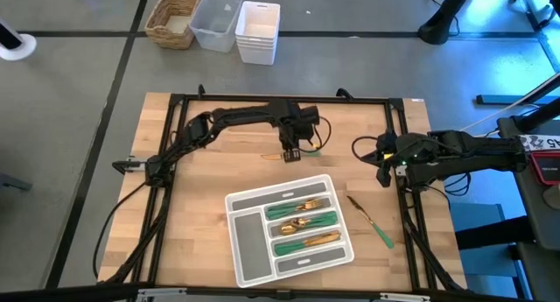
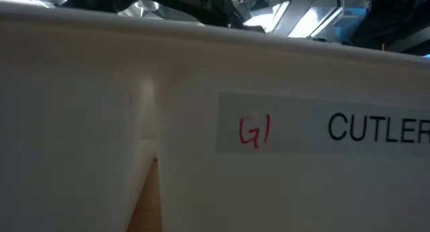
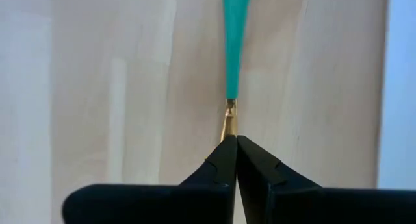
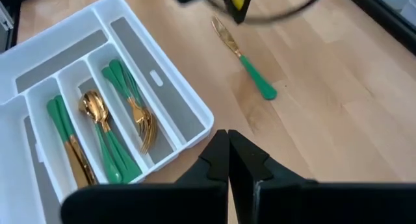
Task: Sort silverware
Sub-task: Put the green knife into the white silverware tray
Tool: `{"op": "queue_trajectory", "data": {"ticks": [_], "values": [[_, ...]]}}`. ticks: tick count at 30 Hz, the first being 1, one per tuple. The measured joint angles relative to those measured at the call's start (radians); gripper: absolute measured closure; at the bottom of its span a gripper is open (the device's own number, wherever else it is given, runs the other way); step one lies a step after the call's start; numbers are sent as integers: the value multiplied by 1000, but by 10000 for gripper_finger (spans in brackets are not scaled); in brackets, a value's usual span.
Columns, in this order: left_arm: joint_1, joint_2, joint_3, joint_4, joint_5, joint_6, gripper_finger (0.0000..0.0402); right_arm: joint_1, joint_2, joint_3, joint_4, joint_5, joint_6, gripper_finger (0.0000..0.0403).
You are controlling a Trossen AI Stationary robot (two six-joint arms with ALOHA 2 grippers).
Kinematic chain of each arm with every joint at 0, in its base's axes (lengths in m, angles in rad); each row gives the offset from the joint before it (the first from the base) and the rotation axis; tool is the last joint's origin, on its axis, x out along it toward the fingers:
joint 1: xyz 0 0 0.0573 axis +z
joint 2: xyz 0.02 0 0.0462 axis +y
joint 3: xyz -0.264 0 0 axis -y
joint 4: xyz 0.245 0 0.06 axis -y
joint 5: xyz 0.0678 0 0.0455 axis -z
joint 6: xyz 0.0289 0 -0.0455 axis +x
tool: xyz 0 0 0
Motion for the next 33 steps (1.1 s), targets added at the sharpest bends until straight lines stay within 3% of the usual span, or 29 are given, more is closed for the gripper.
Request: {"op": "queue_trajectory", "data": {"ticks": [7,13,19,24,28,33], "values": [[33,-81,-59,29,90,0,400,0,0,0,-13,0,0,402],[44,-221,-289,105,94,-32,399,0,0,0,-26,-7,0,402],[50,-508,-682,428,98,-92,398,0,0,0,-29,-7,0,402],[41,-627,-951,792,91,-139,397,0,0,0,-27,-6,0,402],[31,-613,-1064,1061,84,-97,396,0,0,0,-25,-6,0,402],[19,-560,-1078,1133,82,-64,366,0,0,0,-10,-6,0,402]]}}
